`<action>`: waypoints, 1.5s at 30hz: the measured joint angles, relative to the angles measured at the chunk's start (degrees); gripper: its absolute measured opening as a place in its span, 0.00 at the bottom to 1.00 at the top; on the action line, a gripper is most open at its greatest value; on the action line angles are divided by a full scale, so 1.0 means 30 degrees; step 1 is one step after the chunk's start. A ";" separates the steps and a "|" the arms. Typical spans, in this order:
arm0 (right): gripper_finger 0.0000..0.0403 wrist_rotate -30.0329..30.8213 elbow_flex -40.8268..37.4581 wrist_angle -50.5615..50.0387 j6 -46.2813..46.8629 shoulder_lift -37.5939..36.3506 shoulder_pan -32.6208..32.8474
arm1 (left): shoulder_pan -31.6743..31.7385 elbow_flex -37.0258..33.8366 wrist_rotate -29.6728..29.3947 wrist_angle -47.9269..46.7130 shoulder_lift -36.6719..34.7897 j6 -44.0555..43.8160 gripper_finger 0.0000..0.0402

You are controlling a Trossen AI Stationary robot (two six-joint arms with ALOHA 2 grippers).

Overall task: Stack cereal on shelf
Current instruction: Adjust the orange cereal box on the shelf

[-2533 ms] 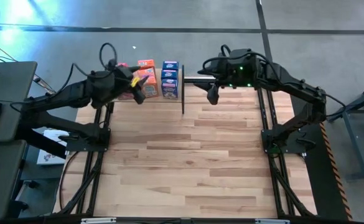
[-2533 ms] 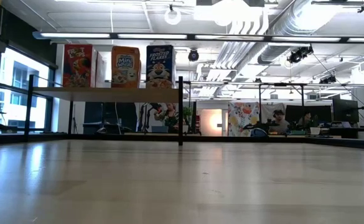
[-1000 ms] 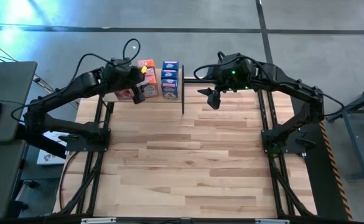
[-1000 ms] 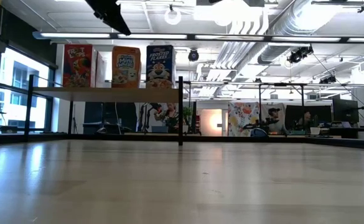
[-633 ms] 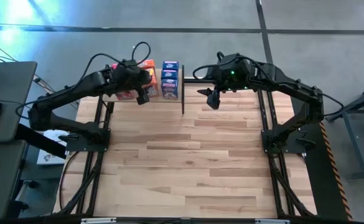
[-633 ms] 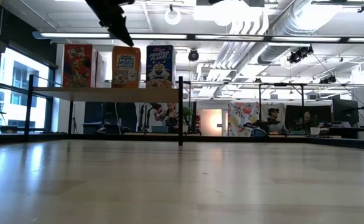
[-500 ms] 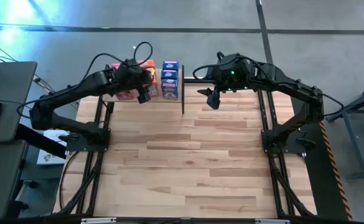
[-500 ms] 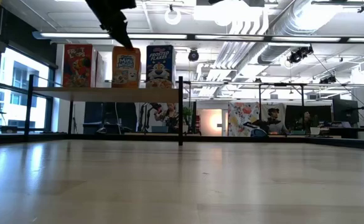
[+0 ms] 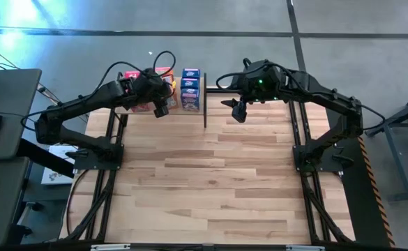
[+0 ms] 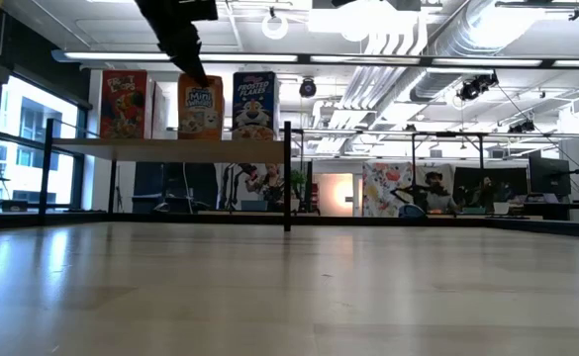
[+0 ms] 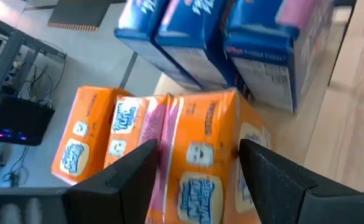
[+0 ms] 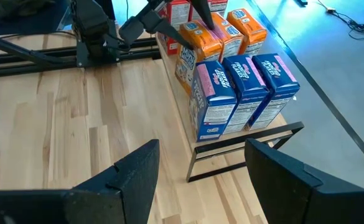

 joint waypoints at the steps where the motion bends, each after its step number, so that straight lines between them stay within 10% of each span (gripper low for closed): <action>1: 0.57 -0.0001 0.0000 0.0000 -0.0015 0.0000 0.0000 | -0.0094 -0.0005 -0.0208 -0.0227 0.0000 -0.0002 0.54; 45: 0.57 0.0003 0.0000 0.0007 -0.0081 -0.0015 0.0000 | -0.1275 0.0000 -0.2290 -0.1362 0.0000 0.0328 0.54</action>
